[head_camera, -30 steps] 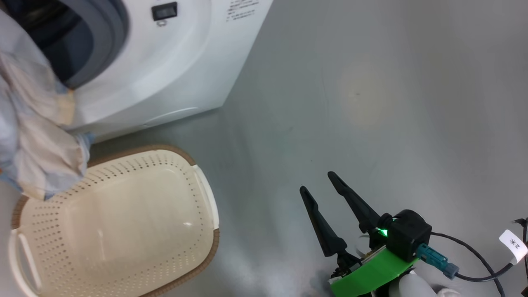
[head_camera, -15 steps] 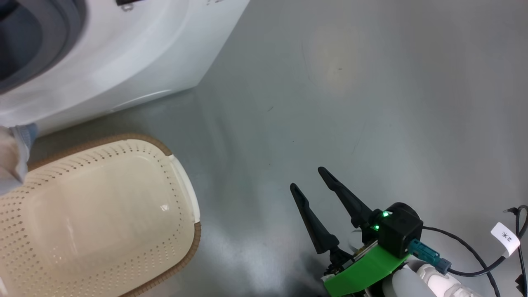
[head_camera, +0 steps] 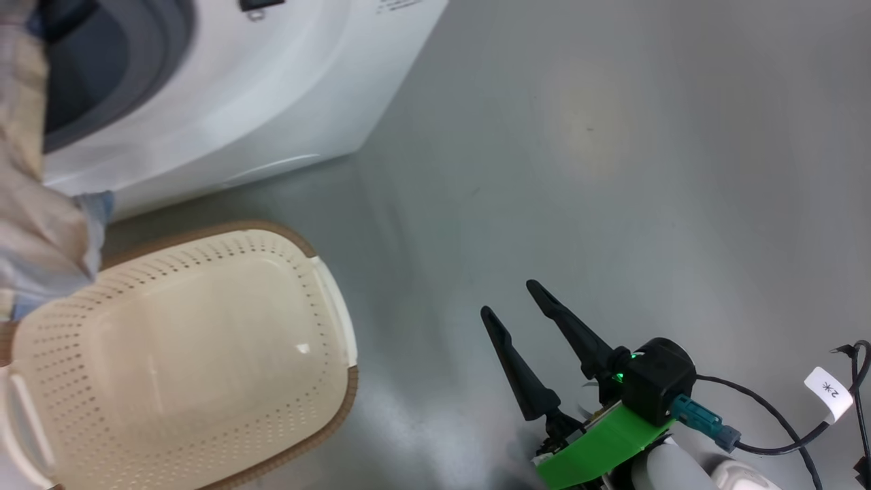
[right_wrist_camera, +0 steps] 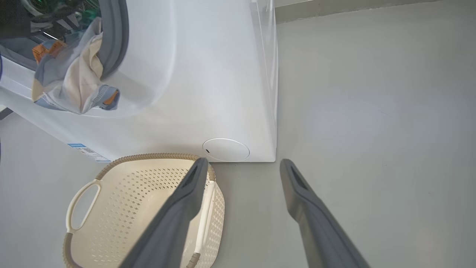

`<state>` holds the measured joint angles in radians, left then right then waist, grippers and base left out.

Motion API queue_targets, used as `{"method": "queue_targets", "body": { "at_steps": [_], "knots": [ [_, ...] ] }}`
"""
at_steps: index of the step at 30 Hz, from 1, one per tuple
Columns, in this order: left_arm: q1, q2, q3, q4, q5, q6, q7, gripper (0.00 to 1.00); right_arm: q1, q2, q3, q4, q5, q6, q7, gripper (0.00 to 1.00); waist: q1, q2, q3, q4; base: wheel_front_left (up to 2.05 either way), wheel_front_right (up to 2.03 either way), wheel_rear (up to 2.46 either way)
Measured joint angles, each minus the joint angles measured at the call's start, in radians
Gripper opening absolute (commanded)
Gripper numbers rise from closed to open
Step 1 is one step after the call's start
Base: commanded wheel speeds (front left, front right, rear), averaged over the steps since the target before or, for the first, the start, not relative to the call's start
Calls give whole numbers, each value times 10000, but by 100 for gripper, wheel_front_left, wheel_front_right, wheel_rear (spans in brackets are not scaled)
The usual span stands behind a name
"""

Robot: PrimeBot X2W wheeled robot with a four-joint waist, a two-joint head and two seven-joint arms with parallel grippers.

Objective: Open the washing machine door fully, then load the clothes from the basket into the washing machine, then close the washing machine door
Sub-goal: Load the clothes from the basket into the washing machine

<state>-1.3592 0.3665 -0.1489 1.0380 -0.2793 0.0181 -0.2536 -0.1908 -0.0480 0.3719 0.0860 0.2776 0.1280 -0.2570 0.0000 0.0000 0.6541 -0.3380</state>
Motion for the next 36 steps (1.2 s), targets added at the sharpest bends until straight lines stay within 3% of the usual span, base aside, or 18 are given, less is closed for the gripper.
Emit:
{"method": "queue_targets", "body": {
  "at_steps": [4,16,27,36],
  "knots": [
    [18,-326,2,299,-10,265,-4,100,-2,-4,-142,84,-46,0,0,100,0,0,-253,281,0,0,0],
    [1506,-1653,-77,-121,-466,244,-19,100,9,-21,-560,293,-320,0,0,100,0,0,-1040,1369,0,0,0],
    [3915,-2888,-33,-2637,-736,290,-21,100,78,-40,-1168,343,-533,0,0,100,0,0,-1517,2484,0,0,0],
    [6636,-3127,-249,-4853,-905,546,-19,100,130,-65,-1649,276,-708,0,0,100,0,0,-1724,3284,0,0,0]
  ]
}}
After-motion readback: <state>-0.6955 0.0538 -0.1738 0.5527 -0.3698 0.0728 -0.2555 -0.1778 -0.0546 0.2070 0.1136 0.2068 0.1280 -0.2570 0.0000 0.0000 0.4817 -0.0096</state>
